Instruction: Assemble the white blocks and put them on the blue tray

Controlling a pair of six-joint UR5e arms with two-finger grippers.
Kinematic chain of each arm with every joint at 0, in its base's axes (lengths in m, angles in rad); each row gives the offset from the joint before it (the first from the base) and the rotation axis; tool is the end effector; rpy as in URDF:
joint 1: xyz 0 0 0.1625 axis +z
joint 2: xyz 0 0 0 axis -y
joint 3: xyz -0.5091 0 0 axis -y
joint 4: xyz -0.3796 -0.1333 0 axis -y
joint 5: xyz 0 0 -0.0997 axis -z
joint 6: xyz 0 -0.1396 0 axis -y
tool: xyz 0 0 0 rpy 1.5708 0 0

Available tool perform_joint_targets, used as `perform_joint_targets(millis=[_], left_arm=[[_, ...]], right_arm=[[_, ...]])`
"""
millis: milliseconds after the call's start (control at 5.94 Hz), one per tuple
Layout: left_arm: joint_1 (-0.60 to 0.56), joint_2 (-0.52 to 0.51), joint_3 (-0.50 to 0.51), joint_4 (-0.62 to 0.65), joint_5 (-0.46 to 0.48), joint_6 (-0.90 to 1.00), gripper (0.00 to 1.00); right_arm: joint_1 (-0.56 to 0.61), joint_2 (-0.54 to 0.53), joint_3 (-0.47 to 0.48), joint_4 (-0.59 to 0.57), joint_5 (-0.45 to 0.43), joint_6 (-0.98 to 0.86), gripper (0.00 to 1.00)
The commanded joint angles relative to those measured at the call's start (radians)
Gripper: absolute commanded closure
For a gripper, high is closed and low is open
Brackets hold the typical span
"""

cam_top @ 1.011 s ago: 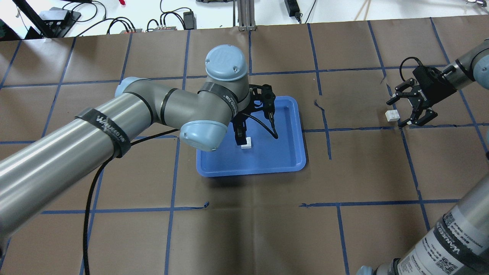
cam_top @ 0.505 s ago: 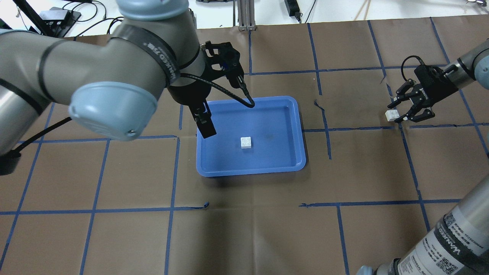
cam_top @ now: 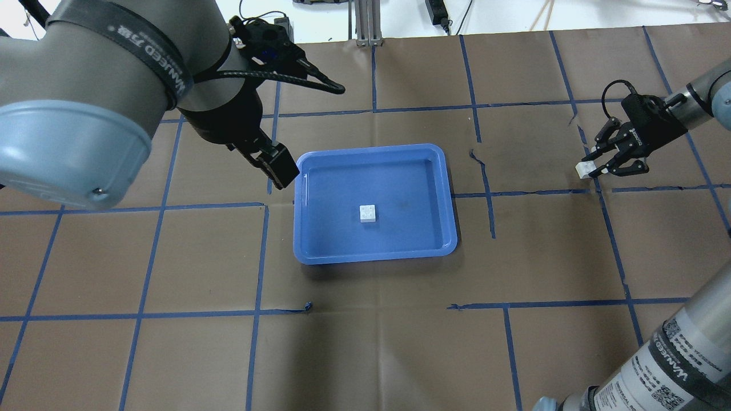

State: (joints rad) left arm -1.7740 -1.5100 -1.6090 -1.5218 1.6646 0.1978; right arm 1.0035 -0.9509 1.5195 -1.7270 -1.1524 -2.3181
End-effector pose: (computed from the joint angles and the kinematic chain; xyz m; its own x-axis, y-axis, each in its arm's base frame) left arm -0.2102 -0.4243 0.5477 -0.9179 0.3825 -0.1057 0.3893 0.9197 -0.0518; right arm -0.1922 -0.6552 0.2157 0.1032 -0.9938 -0.0410 -0.8357 -0.0642 -0.5455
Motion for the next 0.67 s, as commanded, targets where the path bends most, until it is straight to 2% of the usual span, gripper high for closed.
perform_joint_targets(millis=[0, 337, 505], left_arm=[[0.065, 0.011, 0.004, 0.005, 0.027, -0.285, 0.01], [0.100, 0.011, 0.008, 0.008, 0.027, -0.287, 0.01], [0.128, 0.011, 0.009, 0.008, 0.026, -0.281, 0.01]], right_arm=[[0.030, -0.095, 0.004, 0.010, 0.040, 0.085, 0.69], [0.189, -0.178, 0.021, 0.067, 0.103, 0.166, 0.69], [0.260, -0.216, 0.069, 0.066, 0.178, 0.237, 0.69]])
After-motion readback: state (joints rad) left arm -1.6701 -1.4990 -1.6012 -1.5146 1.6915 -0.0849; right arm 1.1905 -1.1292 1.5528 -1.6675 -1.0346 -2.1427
